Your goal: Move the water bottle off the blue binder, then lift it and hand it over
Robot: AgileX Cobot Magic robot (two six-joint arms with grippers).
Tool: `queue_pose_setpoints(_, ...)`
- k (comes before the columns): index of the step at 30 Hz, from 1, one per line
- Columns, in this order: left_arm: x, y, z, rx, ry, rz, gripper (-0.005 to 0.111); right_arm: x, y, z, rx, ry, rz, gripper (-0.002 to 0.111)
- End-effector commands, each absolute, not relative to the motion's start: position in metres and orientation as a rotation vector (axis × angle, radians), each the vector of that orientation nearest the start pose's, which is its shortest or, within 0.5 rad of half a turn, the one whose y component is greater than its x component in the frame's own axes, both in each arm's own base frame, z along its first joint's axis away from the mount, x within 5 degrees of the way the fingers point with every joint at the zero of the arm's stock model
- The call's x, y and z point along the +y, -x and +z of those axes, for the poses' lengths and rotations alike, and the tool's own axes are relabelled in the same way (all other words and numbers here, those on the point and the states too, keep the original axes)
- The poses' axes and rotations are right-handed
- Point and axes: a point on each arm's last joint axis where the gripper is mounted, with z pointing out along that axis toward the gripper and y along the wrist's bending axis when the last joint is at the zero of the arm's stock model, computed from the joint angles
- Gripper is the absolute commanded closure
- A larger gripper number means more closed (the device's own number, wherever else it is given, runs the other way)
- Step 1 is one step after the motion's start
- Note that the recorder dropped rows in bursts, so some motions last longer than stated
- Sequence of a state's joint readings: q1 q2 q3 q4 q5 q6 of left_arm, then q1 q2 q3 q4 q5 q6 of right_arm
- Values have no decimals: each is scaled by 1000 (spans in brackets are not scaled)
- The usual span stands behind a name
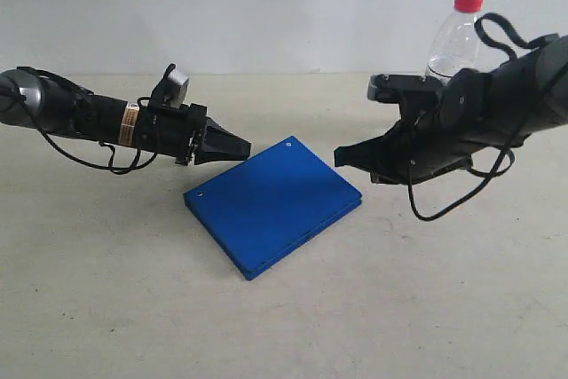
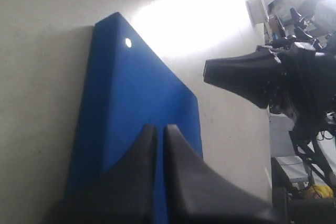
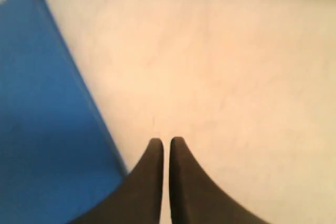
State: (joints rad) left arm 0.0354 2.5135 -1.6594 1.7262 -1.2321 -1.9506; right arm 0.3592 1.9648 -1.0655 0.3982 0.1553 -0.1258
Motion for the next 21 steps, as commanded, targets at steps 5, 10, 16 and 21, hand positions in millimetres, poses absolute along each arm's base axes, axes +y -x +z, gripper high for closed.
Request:
queue_pose_setpoints(5,-64,-456,58,2306,-344,-1518,102,149,-349,151,2724,449,373,109)
queue_pose_setpoints(10,-49,-458,58,2293,-318,-1496,102,154,-339,168,2764,372,505,109)
queue_pose_setpoints(16,-32,-464,51,2347,-166,-1417,102,157,-330,125,2872,348,534,109)
queue_pose_setpoints(21,-36,-457,42,2343,-181,-1534,102,156,-339,102,2851,271,493,109)
